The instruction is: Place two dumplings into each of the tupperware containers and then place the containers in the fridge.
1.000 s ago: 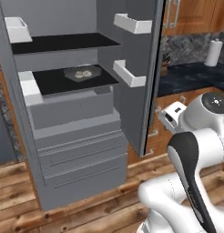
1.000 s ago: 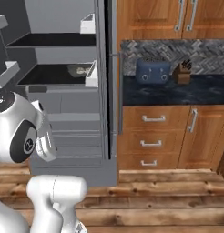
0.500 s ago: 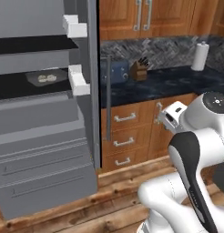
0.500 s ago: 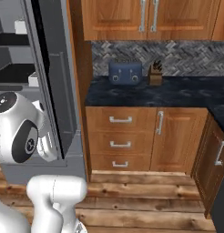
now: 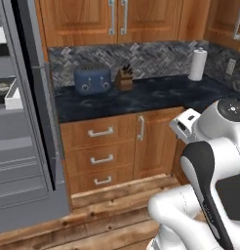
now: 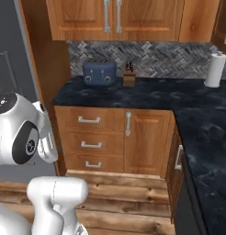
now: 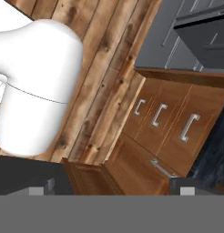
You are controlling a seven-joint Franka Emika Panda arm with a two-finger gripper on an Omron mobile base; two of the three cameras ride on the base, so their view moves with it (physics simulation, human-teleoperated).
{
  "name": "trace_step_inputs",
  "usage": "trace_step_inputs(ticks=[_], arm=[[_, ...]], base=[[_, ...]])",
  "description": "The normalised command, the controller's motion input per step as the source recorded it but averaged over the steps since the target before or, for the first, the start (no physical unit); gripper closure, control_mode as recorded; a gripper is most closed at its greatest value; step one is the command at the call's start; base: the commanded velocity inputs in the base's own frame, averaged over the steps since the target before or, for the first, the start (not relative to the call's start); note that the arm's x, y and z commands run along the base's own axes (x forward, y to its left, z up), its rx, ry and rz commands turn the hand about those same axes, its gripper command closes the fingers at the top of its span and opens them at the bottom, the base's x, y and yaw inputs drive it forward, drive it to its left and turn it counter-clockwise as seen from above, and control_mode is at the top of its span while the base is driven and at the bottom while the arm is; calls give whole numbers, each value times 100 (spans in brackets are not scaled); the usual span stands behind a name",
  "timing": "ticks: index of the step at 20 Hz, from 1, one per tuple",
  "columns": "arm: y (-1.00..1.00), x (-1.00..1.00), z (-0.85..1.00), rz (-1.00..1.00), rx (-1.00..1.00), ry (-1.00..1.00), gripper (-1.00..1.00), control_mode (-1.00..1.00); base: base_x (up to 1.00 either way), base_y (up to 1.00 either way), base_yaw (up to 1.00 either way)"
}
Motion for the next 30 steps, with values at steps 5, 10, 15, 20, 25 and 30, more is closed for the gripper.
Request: trace_step_inputs(ticks=[5, 10, 15, 20, 25, 30], arm=[[0, 0, 0, 0, 0, 0, -100, 100], [0, 0, 0, 0, 0, 0, -100, 100], [0, 0, 0, 0, 0, 0, -100, 100], [0, 0, 0, 0, 0, 0, -100, 100], [0, 0, 0, 0, 0, 0, -100, 100], [0, 0, 0, 0, 0, 0, -100, 100]], base=[[-36, -100, 21], [-100, -73, 6], [-100, -11, -1], [-100, -7, -7], [-100, -10, -16], [-100, -5, -17]])
